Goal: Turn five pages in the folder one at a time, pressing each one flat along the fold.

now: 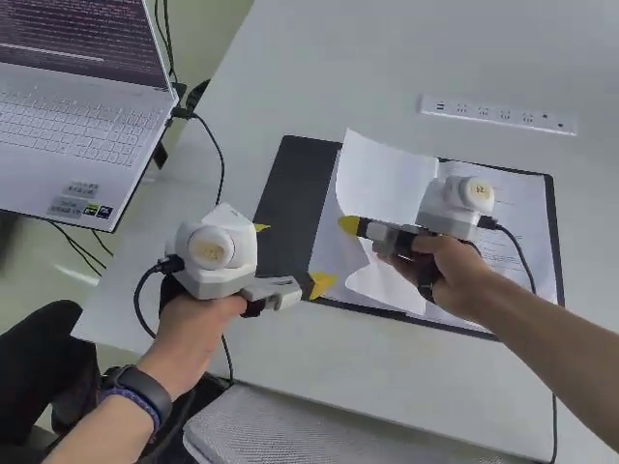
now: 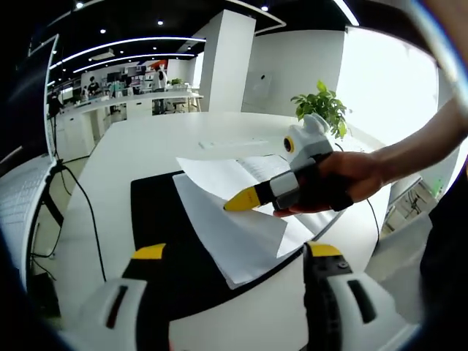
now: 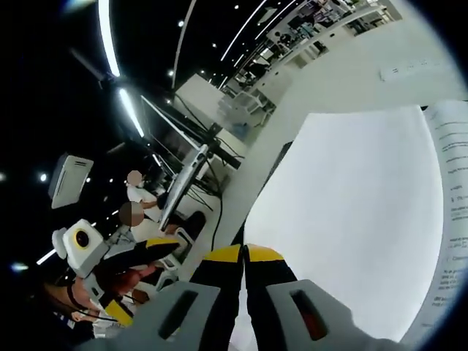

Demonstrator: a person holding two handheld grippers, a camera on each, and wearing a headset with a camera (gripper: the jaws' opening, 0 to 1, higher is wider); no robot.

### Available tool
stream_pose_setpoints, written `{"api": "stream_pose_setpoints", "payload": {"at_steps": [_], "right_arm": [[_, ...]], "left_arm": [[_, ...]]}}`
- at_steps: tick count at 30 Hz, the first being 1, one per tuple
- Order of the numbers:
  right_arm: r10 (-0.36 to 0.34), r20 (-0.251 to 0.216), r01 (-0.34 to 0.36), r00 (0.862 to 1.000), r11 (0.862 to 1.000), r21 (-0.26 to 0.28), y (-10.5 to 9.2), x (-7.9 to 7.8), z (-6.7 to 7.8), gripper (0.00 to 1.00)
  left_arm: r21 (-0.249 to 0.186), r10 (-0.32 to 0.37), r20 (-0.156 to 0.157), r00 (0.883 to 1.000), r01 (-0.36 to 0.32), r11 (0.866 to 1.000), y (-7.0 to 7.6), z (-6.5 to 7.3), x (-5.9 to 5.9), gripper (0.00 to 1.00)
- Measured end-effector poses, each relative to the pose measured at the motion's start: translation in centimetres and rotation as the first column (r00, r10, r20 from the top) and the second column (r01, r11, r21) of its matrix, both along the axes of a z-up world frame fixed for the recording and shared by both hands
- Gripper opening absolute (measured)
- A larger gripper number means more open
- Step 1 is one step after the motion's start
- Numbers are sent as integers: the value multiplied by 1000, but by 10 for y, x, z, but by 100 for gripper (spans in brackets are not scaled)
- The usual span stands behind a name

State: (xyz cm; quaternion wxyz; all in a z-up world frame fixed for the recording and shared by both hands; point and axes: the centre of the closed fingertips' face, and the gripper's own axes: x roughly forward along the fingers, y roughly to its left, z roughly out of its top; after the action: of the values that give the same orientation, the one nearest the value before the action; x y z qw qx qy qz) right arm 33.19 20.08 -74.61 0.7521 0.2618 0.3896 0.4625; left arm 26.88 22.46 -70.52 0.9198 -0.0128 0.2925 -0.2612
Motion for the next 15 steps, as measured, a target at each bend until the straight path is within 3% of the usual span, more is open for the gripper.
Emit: {"api": "stream_pose_setpoints", "payload": {"at_steps": [6,9,15], "right_arm": [[0,-45,-1,999,1000,-19,3,3,-20,0],[6,-56,-7,998,1000,-22,5,0,-22,0],[4,-91,-7,996,999,-40,6,13,-49,0]], "left_arm": [[-1,8,5,1000,-8,1000,6,3,-4,74],[-11,33,4,999,-33,999,11,4,-6,74],[-15,55,-8,998,-55,998,17,2,-12,74]]}}
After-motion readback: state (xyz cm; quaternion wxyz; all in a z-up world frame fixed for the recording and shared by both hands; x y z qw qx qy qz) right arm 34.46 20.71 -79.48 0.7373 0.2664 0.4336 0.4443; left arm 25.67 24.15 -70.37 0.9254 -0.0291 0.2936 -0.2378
